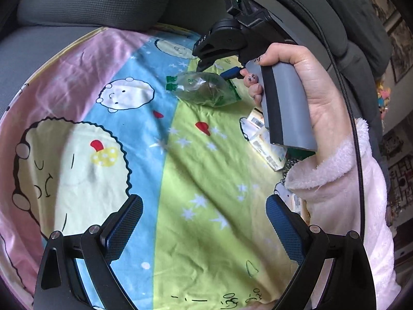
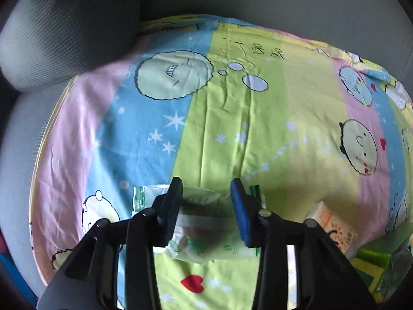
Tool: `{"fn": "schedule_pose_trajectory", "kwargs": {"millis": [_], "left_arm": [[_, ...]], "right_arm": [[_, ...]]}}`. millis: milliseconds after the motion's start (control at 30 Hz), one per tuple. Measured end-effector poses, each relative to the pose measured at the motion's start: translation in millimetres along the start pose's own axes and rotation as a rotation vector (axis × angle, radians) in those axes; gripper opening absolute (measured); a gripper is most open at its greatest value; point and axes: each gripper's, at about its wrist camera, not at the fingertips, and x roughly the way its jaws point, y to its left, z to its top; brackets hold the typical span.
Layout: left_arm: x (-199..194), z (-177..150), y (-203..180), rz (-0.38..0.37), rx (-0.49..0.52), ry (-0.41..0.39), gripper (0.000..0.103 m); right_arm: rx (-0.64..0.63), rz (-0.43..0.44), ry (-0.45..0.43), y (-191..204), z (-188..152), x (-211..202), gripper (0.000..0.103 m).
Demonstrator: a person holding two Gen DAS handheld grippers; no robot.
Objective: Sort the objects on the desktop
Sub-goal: 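Move the right tool to the clear green-zippered plastic bag, then close the right tool on the plastic bag and lift it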
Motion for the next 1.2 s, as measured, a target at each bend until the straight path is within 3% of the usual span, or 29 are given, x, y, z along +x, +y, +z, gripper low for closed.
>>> {"fn": "schedule_pose_trajectory", "kwargs": {"millis": [300, 767, 1000, 1133, 1200], "left_arm": [[1.8, -1.3, 2.9, 0.023, -0.013, 0.007, 0.096], [8.2, -2.3, 5.5, 0.022, -0.021, 0.030, 0.096], [4.6, -7.6, -4.6, -0.004, 0.012, 0.032, 0.096], [9.0, -16.5, -21.9, -0.048, 0.068, 0.065, 0.096], [13.6, -22.6, -29.1, -0.065, 0.097, 0.092, 0.096]], "right_arm": [[-0.058, 0.044, 0.075, 4.4, -29.9, -18.9, 0.043], [-0.058, 0.157, 0.118, -13.5, -129.4, -49.1, 0.043], [0.043, 0.143, 0.134, -38.7, -165.9, -67.6, 0.043], [0.077, 0.201, 0.140, -52.2, -182.1, -75.9, 0.059], [0.107, 0.246, 0.152, -59.1, -188.6, -77.6, 0.062]]}}
